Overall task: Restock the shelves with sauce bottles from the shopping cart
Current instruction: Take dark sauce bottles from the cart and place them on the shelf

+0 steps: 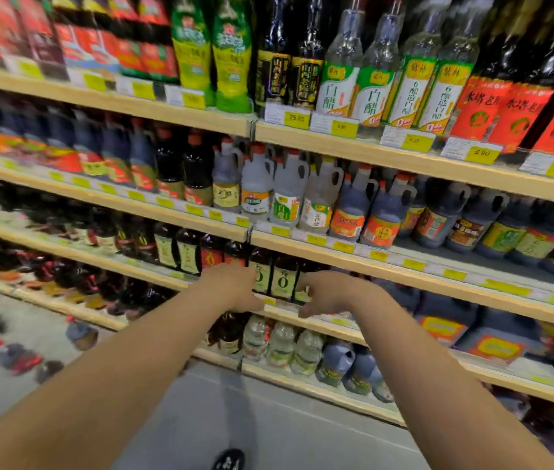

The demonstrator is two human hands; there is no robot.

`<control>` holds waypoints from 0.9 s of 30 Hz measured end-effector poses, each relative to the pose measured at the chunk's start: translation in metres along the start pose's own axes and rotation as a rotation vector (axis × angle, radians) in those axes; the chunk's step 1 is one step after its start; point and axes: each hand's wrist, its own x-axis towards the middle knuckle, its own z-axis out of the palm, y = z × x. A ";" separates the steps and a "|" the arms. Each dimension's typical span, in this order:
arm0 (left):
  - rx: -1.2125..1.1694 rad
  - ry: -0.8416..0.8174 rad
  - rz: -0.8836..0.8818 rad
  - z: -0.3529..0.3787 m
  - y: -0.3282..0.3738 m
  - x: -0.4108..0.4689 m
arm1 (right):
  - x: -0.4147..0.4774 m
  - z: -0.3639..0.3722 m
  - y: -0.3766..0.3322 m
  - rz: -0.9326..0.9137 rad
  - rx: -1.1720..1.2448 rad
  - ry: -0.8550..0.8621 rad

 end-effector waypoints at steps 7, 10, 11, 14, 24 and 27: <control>-0.157 0.122 -0.225 0.042 -0.109 -0.068 | 0.030 0.009 -0.102 -0.205 -0.016 0.101; -0.248 0.220 -0.338 0.056 -0.159 -0.096 | 0.045 0.008 -0.159 -0.284 -0.017 0.189; -0.297 0.279 -0.374 0.058 -0.176 -0.106 | 0.049 0.007 -0.180 -0.308 -0.012 0.224; -0.473 0.520 -0.444 0.062 -0.226 -0.140 | 0.063 0.004 -0.247 -0.387 0.088 0.323; -0.524 0.791 -0.609 0.074 -0.403 -0.227 | 0.121 0.012 -0.452 -0.543 0.177 0.455; -0.563 0.788 -0.655 0.076 -0.445 -0.243 | 0.141 0.013 -0.500 -0.580 0.145 0.385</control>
